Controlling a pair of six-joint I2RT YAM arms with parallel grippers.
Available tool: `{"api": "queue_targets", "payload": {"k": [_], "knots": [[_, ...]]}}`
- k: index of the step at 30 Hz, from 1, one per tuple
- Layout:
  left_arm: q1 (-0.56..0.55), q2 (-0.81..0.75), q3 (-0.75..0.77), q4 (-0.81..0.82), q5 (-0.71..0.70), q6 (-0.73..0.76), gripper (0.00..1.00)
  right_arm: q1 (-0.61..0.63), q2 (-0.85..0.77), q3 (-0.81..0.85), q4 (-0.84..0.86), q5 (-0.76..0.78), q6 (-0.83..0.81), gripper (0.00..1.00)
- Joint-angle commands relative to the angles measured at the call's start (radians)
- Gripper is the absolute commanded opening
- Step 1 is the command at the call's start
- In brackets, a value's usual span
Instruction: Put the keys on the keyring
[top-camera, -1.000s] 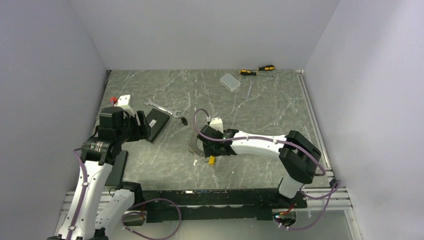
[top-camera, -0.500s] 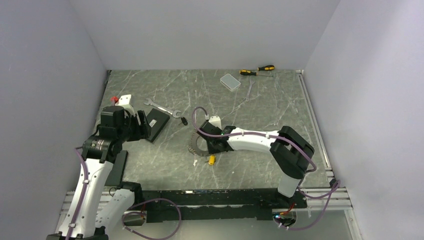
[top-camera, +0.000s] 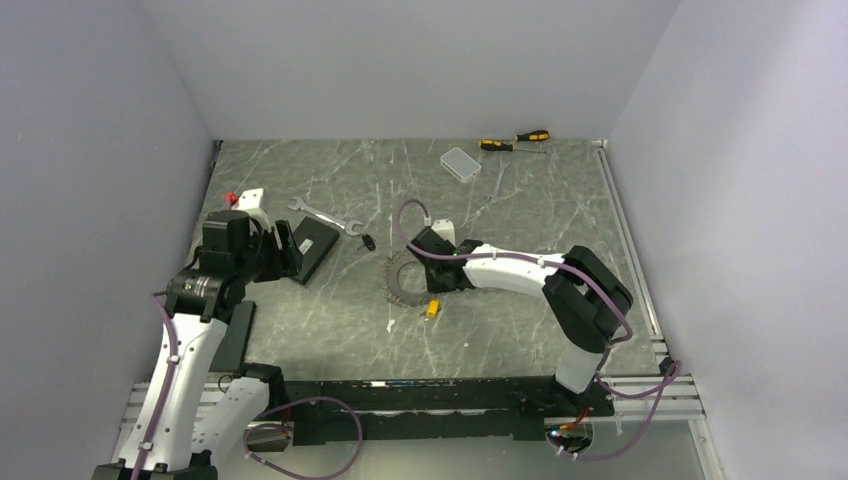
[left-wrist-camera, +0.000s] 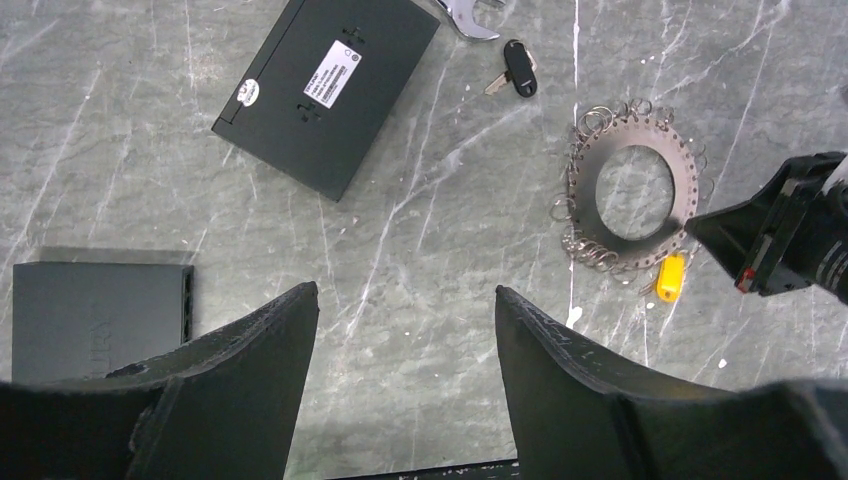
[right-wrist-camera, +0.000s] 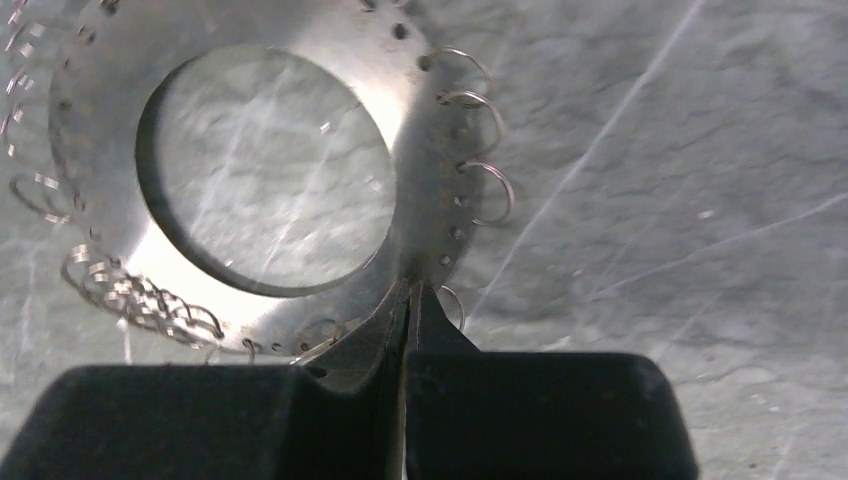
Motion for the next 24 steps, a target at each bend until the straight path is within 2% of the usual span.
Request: {"api": "queue_targets", "payload": {"k": [1, 6, 7, 12, 13, 16, 24], "knots": [[0.01, -0.001, 0.003, 0.028, 0.024, -0.004, 0.7, -0.068, -0.03, 0.021, 0.034, 0.047, -0.056, 0.0], [0.015, -0.001, 0.004, 0.029, 0.027, -0.004, 0.7, -0.128, -0.026, 0.042, 0.025, 0.06, -0.1, 0.0], [0.015, -0.001, 0.003, 0.028, 0.026, -0.004, 0.7, -0.143, -0.034, 0.045, 0.018, 0.052, -0.106, 0.06], [0.015, 0.001, 0.004, 0.029, 0.028, -0.004, 0.7, -0.168, -0.138, 0.013, 0.011, -0.029, -0.111, 0.59], [0.016, 0.001, 0.002, 0.029, 0.03, -0.003, 0.7, -0.168, -0.159, 0.004, 0.005, -0.045, -0.1, 0.63], [0.017, 0.001, 0.001, 0.032, 0.036, -0.003, 0.7, -0.163, -0.209, -0.037, -0.011, -0.076, -0.045, 0.67], [0.018, -0.002, -0.001, 0.039, 0.042, -0.001, 0.7, -0.131, -0.212, -0.124, 0.02, -0.134, 0.086, 0.64]]}}
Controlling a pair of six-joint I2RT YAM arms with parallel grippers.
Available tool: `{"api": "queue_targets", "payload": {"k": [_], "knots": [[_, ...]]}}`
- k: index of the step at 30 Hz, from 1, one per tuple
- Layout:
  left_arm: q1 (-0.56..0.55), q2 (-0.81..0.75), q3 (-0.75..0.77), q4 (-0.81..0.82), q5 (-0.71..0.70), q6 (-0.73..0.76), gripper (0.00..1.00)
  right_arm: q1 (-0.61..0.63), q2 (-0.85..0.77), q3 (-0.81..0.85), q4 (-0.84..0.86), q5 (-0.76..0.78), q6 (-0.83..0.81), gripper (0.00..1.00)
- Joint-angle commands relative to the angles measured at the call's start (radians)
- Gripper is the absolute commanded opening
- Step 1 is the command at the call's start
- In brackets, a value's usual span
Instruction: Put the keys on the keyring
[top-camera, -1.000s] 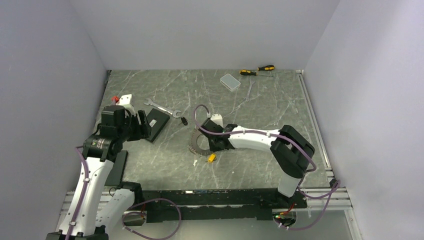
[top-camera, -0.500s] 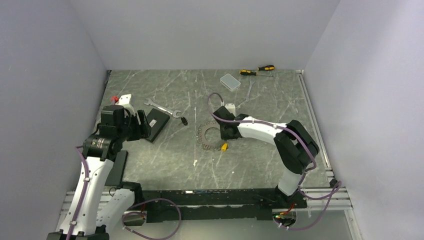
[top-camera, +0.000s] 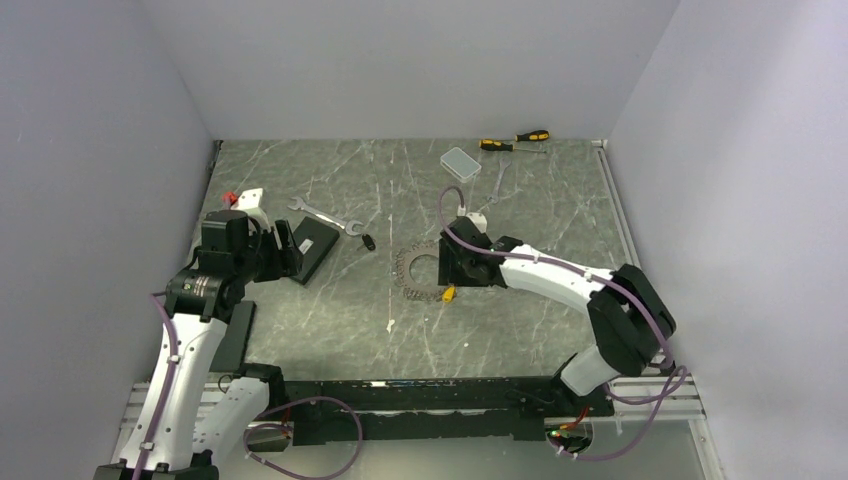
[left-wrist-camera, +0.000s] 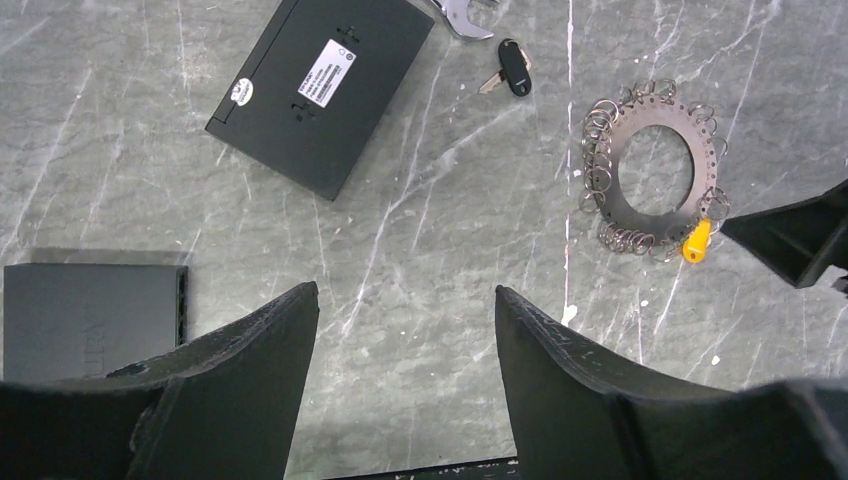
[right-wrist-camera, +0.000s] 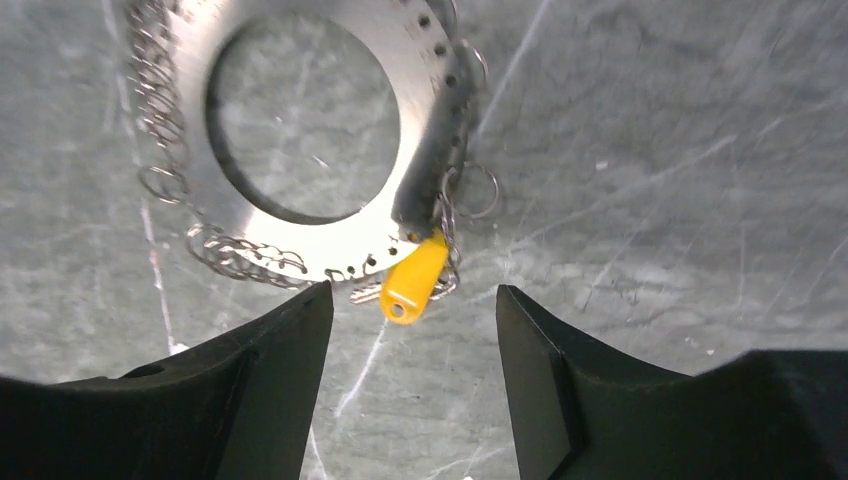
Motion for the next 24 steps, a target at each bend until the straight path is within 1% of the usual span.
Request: {"api": "queue_targets", "payload": {"k": [1, 3, 7, 10, 13, 14, 15, 16, 17, 19, 21, 24], "knots": [[0.006, -0.002, -0.001, 0.038, 0.024, -0.002, 0.7, 0.023, 0.029, -0.003, 0.019, -0.036, 0.066, 0.64], [0.006, -0.004, -0.002, 0.038, 0.024, -0.002, 0.7, 0.037, 0.052, 0.035, 0.028, -0.037, 0.026, 0.63], [0.006, -0.007, -0.004, 0.043, 0.028, -0.001, 0.71, 0.06, 0.115, 0.164, 0.012, 0.006, -0.052, 0.63], [0.006, 0.008, -0.018, 0.067, 0.047, 0.005, 0.79, 0.061, 0.153, 0.25, -0.009, 0.031, -0.088, 0.64], [0.006, 0.024, 0.017, 0.04, 0.067, 0.016, 0.8, 0.06, 0.175, 0.298, -0.029, 0.053, -0.116, 0.65], [0.005, 0.024, 0.016, 0.057, 0.069, 0.019, 0.82, 0.06, 0.176, 0.308, -0.037, 0.057, -0.12, 0.66], [0.004, 0.028, 0.006, 0.084, 0.078, 0.02, 0.88, 0.059, 0.171, 0.309, -0.039, 0.063, -0.121, 0.67], [0.003, 0.041, -0.013, 0.123, 0.086, 0.017, 0.97, 0.059, 0.163, 0.302, -0.037, 0.067, -0.12, 0.67], [0.001, 0.061, -0.031, 0.156, 0.096, 0.007, 0.99, 0.059, 0.15, 0.291, -0.031, 0.07, -0.117, 0.68], [0.001, 0.129, -0.035, 0.18, 0.112, -0.016, 0.99, 0.059, 0.12, 0.26, -0.018, 0.075, -0.107, 0.69], [0.0, 0.204, -0.005, 0.189, 0.134, -0.034, 0.98, 0.06, 0.086, 0.222, -0.011, 0.086, -0.097, 0.69], [-0.015, 0.312, 0.035, 0.214, 0.153, -0.054, 0.89, 0.059, 0.028, 0.154, -0.004, 0.096, -0.086, 0.7]]}}
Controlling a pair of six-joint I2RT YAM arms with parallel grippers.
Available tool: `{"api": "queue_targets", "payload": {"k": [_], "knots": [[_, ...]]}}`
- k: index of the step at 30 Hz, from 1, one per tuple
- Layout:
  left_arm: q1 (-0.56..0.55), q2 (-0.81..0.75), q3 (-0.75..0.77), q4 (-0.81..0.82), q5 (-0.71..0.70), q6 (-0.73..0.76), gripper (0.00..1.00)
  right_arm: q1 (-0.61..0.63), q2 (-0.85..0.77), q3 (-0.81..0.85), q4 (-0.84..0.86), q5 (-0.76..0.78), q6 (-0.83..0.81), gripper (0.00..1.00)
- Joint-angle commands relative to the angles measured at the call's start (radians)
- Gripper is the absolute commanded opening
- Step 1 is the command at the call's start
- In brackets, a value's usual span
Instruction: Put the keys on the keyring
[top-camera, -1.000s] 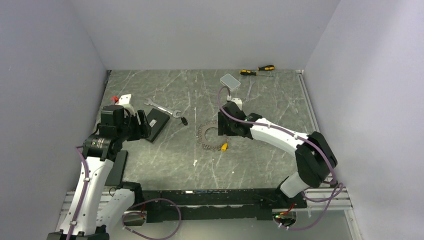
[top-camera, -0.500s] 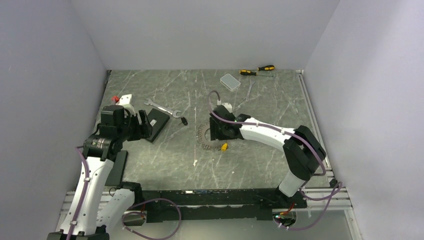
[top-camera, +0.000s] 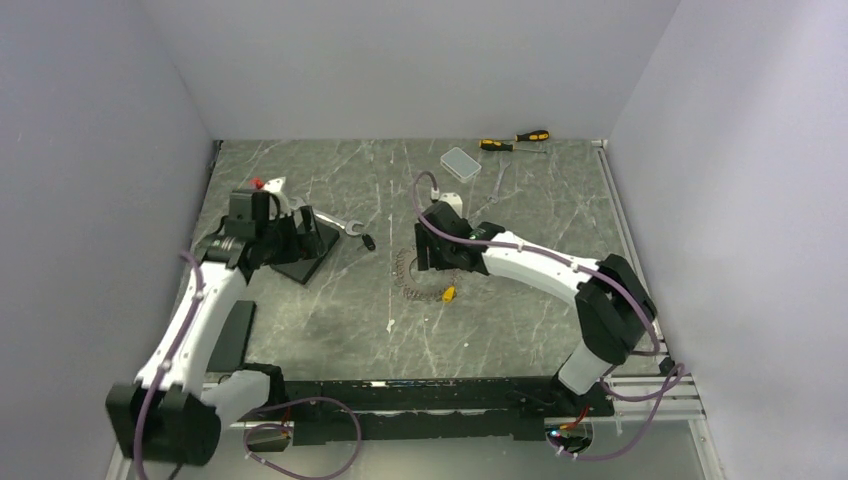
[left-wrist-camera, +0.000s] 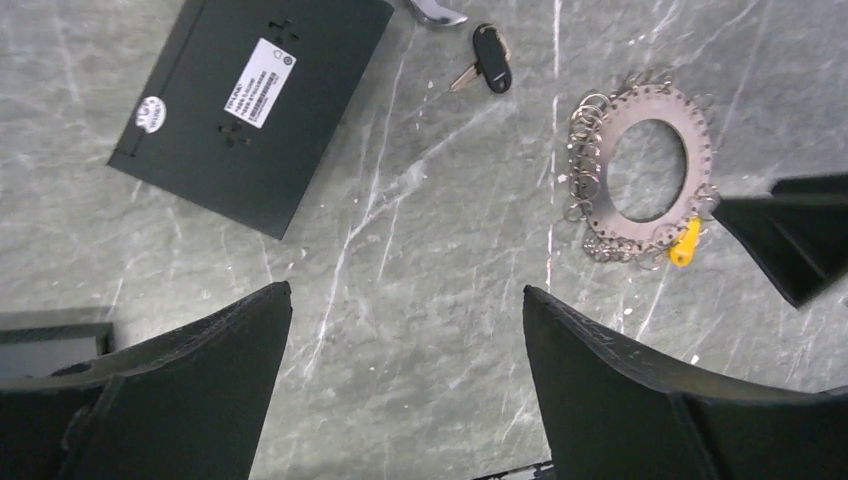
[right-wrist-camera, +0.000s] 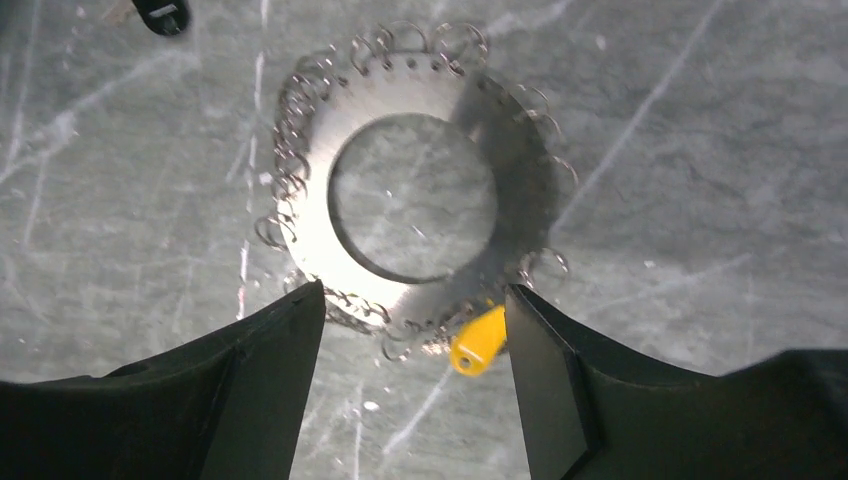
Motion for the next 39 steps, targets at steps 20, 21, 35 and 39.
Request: {"api": "queue_targets", "payload": {"k": [20, 21, 35, 39], "knots": [[-0.411, 0.555, 0.069, 0.414, 0.052, -0.026, 0.5, -0.023, -0.517, -0.427, -0.027, 0.042, -0.003, 0.65], [-0.415, 0.576, 0.063, 0.432, 0.062, -0.026, 0.49, -0.024, -0.521, -0.429, -0.032, 0.039, -0.005, 0.65], [-0.551, 0.687, 0.101, 0.473, 0.015, 0.0, 0.56, -0.083, -0.541, -0.475, 0.028, 0.041, 0.011, 0.64], [-0.567, 0.657, 0.152, 0.387, -0.035, 0.01, 0.56, -0.118, -0.463, -0.439, 0.104, -0.012, -0.05, 0.61]]}}
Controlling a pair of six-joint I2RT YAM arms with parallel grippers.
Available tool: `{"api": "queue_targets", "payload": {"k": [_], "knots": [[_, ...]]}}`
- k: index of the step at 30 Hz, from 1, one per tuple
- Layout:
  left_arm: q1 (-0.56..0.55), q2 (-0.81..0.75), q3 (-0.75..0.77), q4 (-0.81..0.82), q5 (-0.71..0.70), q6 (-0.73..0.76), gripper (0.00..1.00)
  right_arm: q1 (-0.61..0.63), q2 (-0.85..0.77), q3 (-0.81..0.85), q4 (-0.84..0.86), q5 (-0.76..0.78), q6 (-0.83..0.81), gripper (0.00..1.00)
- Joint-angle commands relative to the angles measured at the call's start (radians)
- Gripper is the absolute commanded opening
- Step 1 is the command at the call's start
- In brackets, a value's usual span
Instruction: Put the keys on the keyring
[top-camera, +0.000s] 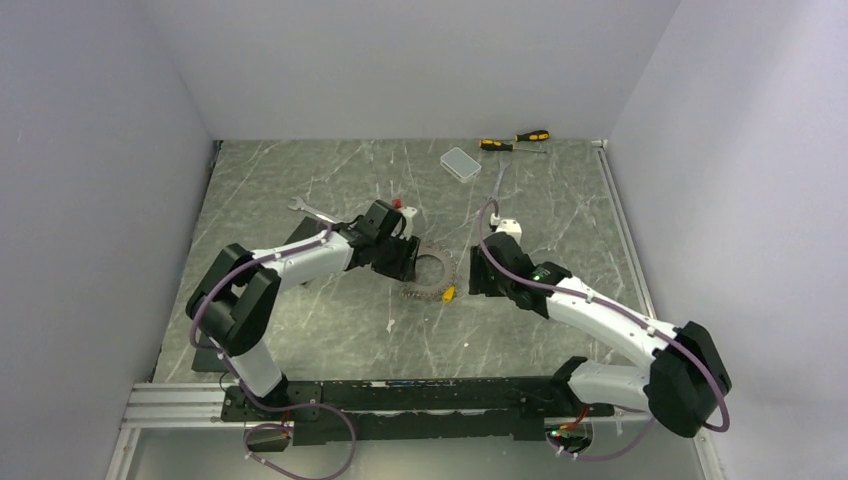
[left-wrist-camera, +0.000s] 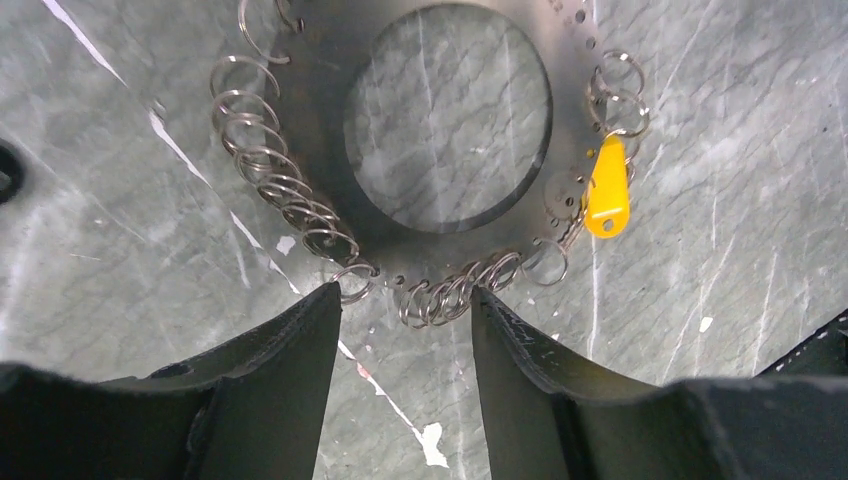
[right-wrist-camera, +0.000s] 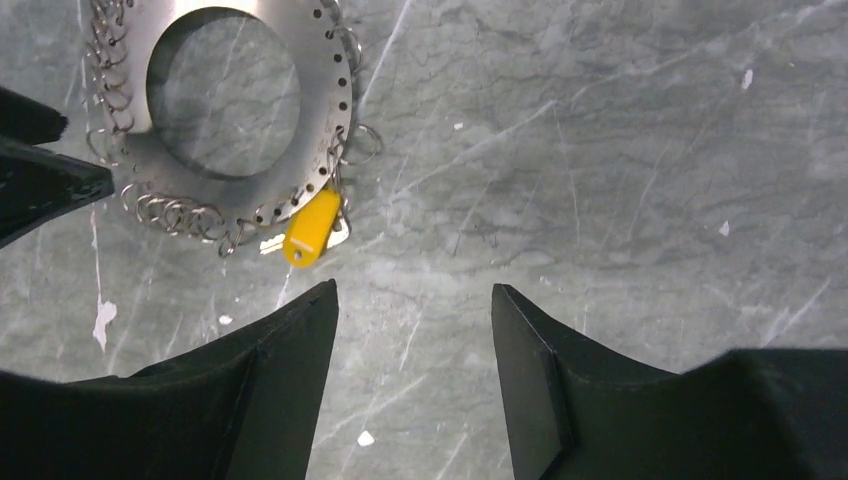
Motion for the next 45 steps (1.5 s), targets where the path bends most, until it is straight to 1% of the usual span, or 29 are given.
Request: {"api": "queue_targets", "payload": {"k": [1, 4, 9, 12, 15, 18, 23, 27, 31, 35, 38, 41, 45], "knots": [[-0.013, -0.053, 0.088, -0.069, -0.073, 0.025, 0.56, -0.035, 0.078, 0.046, 0.118, -0.057, -0.069, 0.61], [-0.014, -0.141, 0.121, -0.186, -0.142, 0.058, 0.58, -0.07, 0.149, 0.099, 0.153, -0.123, -0.098, 0.6], [-0.014, -0.227, 0.191, -0.38, -0.317, 0.157, 0.66, -0.086, 0.254, 0.169, 0.151, -0.189, -0.106, 0.57], [-0.013, -0.257, 0.163, -0.413, -0.4, 0.206, 0.7, -0.087, 0.302, 0.191, 0.138, -0.207, -0.094, 0.55], [-0.013, -0.279, 0.098, -0.368, -0.45, 0.227, 0.74, -0.086, 0.346, 0.213, 0.12, -0.228, -0.082, 0.53], [-0.014, -0.274, 0.077, -0.318, -0.434, 0.238, 0.75, -0.085, 0.372, 0.241, 0.099, -0.239, -0.075, 0.5], [-0.013, -0.22, 0.129, -0.353, -0.438, 0.25, 0.75, -0.084, 0.408, 0.266, 0.078, -0.235, -0.049, 0.47], [-0.014, -0.222, 0.132, -0.356, -0.425, 0.247, 0.75, -0.077, 0.435, 0.291, 0.061, -0.248, -0.032, 0.44], [-0.014, -0.233, 0.131, -0.353, -0.425, 0.248, 0.74, -0.037, 0.455, 0.34, 0.012, -0.233, 0.006, 0.44], [-0.014, -0.234, 0.138, -0.361, -0.435, 0.248, 0.74, 0.015, 0.492, 0.406, -0.102, -0.154, 0.114, 0.46], [-0.014, -0.244, 0.139, -0.364, -0.449, 0.248, 0.73, 0.049, 0.522, 0.44, -0.151, -0.133, 0.183, 0.46], [-0.013, -0.259, 0.135, -0.363, -0.45, 0.245, 0.73, 0.087, 0.557, 0.462, -0.174, -0.102, 0.235, 0.46], [-0.013, -0.278, 0.13, -0.362, -0.443, 0.243, 0.73, 0.112, 0.613, 0.477, -0.176, -0.088, 0.263, 0.46]]}}
